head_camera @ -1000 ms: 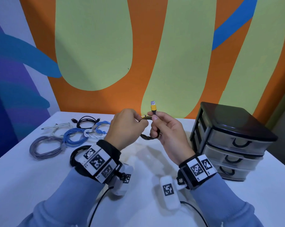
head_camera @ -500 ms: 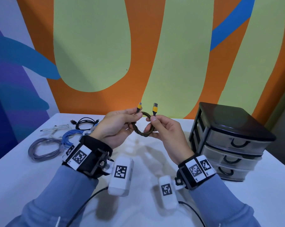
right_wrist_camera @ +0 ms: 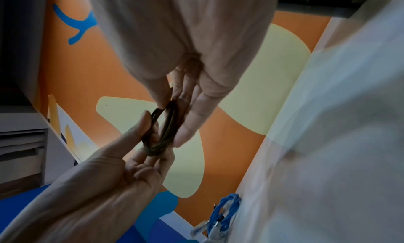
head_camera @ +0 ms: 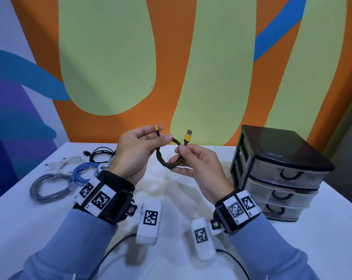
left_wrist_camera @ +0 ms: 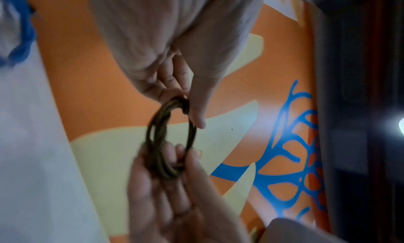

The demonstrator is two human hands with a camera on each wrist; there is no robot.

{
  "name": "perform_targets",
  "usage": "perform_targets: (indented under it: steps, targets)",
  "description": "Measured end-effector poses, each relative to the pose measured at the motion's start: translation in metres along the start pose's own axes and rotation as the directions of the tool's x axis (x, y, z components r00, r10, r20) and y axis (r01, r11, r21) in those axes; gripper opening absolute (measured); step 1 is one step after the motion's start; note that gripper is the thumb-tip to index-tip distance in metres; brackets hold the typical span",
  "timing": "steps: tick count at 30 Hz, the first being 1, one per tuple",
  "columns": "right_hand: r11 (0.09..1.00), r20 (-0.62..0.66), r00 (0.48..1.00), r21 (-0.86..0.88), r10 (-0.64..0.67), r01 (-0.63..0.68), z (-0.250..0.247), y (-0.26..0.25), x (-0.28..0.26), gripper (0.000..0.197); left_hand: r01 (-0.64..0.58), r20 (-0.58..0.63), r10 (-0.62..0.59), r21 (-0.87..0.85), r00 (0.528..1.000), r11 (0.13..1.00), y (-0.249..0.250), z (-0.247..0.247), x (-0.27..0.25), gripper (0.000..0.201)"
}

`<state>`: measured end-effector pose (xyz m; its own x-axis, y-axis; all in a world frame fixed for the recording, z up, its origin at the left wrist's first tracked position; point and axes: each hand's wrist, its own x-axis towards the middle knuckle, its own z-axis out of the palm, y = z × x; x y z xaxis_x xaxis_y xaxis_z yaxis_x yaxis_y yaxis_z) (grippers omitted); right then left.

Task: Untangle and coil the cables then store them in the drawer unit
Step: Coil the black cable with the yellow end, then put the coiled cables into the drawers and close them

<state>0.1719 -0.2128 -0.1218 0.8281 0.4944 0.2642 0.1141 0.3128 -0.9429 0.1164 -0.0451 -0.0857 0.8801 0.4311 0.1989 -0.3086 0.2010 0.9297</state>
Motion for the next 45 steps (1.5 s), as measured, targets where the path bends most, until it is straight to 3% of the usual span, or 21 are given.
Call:
perform_targets:
  steps: [3, 8, 15, 22, 27, 32, 36, 38, 40, 42, 45]
  targets:
    - [0.999, -0.02, 1.0, -0.032, 0.008, -0.008, -0.003, 0.001, 0.0, 0.026, -0.019, 0.054, 0.009, 0.183, 0.999, 0.983, -0.001, -0.002, 0.0, 0.042]
    - [0.997, -0.045, 0.999, -0.069, 0.018, -0.021, -0.004, 0.002, 0.002, 0.029, 0.03, 0.097, -0.067, 0.343, 0.993, 0.939, -0.002, -0.004, 0.001, 0.049]
    - [0.997, -0.084, 0.995, -0.058, 0.048, -0.053, -0.008, 0.005, 0.004, 0.029, -0.086, 0.077, 0.047, 0.664, 0.996, 0.743, -0.006, -0.011, 0.006, 0.019]
    - [0.976, -0.144, 0.987, -0.192, 0.073, -0.1, -0.013, 0.01, 0.008, 0.018, -0.068, -0.001, 0.099, 0.729, 0.995, 0.681, -0.011, -0.011, 0.009, 0.013]
    - [0.918, -0.205, 0.979, -0.391, -0.019, -0.064, -0.022, -0.004, 0.002, 0.011, 0.011, -0.032, 0.027, 0.828, 0.999, 0.56, -0.012, -0.01, 0.008, 0.013]
    - [0.699, -0.041, 0.979, -0.706, -0.201, 0.114, -0.024, -0.041, -0.022, 0.011, 0.083, -0.037, -0.12, 0.912, 0.992, 0.402, -0.016, -0.008, 0.015, 0.014]
    - [0.476, 0.069, 0.943, -0.849, -0.327, 0.227, -0.034, -0.088, -0.049, 0.011, 0.111, -0.064, -0.167, 0.951, 0.984, 0.289, -0.024, -0.01, 0.022, 0.004]
    - [0.346, 0.103, 0.925, -0.907, -0.366, 0.238, -0.049, -0.11, -0.057, 0.012, 0.126, -0.089, -0.168, 0.966, 0.982, 0.224, -0.028, -0.013, 0.024, 0.017]
    - [0.2, 0.105, 0.92, -0.961, -0.378, 0.192, -0.07, -0.129, -0.064, 0.015, 0.142, -0.107, -0.18, 0.97, 0.978, 0.196, -0.027, -0.015, 0.02, 0.024]
    - [0.082, 0.024, 0.931, -0.995, -0.364, 0.058, -0.098, -0.144, -0.068, 0.019, 0.149, -0.111, -0.187, 0.966, 0.976, 0.209, -0.021, -0.012, 0.009, 0.027]
    - [0.02, -0.166, 0.97, -0.986, -0.176, -0.165, -0.128, -0.154, -0.074, 0.035, 0.135, -0.097, -0.179, 0.967, 0.979, 0.215, -0.013, -0.008, -0.008, 0.027]
